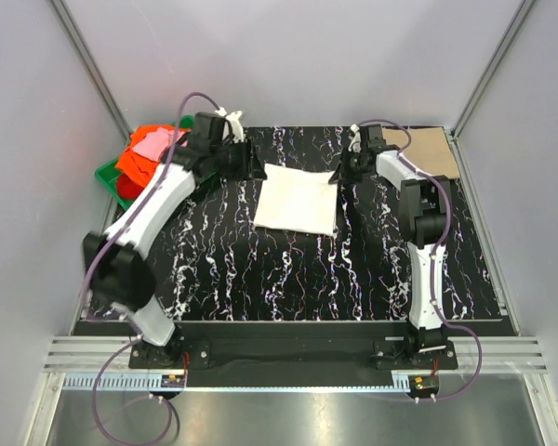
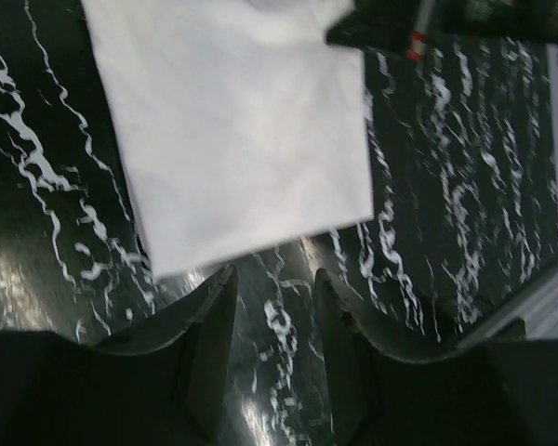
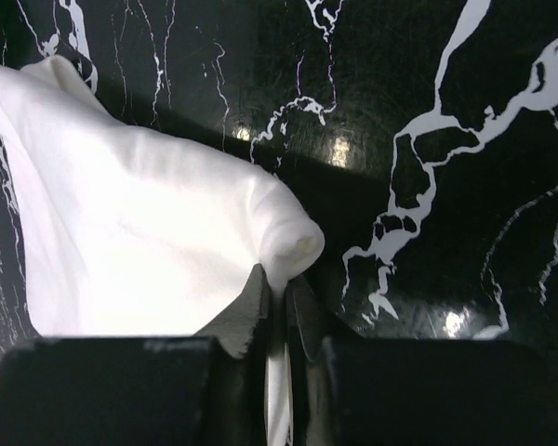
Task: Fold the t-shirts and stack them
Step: Neatly place the folded tshirt to the corner
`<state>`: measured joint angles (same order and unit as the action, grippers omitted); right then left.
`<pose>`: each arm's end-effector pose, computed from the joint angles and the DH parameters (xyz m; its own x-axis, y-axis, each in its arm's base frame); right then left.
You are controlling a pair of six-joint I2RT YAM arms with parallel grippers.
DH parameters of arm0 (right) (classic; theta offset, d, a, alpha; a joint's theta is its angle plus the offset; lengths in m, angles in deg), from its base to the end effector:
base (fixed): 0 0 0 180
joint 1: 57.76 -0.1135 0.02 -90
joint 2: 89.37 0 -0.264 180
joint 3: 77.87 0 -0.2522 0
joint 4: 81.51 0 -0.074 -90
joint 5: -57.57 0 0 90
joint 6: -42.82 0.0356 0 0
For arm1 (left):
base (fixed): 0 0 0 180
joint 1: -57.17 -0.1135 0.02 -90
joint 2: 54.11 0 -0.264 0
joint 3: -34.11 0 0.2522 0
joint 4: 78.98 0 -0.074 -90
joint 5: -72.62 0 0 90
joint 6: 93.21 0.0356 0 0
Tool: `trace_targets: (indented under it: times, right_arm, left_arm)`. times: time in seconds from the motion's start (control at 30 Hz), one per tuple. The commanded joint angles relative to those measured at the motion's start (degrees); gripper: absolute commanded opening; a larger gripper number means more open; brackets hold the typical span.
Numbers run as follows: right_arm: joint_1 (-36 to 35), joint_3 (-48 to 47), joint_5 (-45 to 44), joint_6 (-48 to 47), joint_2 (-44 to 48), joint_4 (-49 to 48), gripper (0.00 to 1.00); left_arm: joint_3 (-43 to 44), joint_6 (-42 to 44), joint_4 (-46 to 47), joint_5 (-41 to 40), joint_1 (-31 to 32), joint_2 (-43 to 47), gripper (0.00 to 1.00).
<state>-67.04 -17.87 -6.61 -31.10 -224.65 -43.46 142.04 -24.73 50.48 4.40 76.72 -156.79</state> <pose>0.5050 0.0982 0.1477 -0.8719 0.1102 -0.4771 -0.1669 0.8491 0.5011 0.3767 -0.1478 0.3181 -0.8272 -0.0677 -0.5577 0.2723 0.8201 -0.5034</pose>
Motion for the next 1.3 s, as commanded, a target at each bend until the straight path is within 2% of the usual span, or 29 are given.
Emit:
trace_targets:
  times: [0.0,0.13,0.27,0.33,0.57,0.73,0.87,1.27]
  right_arm:
    - [-0.21,-1.43,-3.05,-4.03,7.39,2.68,0.00]
    - [-0.21,-0.99,-10.07,-10.00,11.88,5.50,0.00]
    - [0.31,-0.90,-19.73,-16.67,17.59,8.31,0.00]
    - [0.93,-2.64,-21.25,-19.23,19.26,10.23,0.00]
    - [4.26,-7.84,-29.50,-29.68,20.24,15.61,0.00]
    - [6.99,-12.84,-30.65,-33.99,20.15,16.31,0.00]
    - [7.78,-15.49,-31.80,-41.55,20.06,15.08,0.00]
    - [14.20,-31.39,-28.29,-43.50,10.57,15.96,0.00]
  left_arm:
    - [-8.72,3.75,-1.28,1.77,2.24,11.49,0.45]
    - [-18.47,6.40,-1.46,0.37,2.25,17.85,0.45]
    - [-23.93,7.45,1.16,-3.14,2.86,21.63,0.45]
    - [-26.92,7.63,2.40,-3.06,3.12,23.30,0.45]
    - [-29.66,8.69,3.55,-5.43,5.50,24.19,0.45]
    - [-29.75,8.77,3.38,-6.93,5.41,24.19,0.46]
    - [-29.75,8.69,3.46,-7.28,5.50,23.40,0.46]
    - [-29.22,8.95,3.11,-6.14,5.50,20.50,0.46]
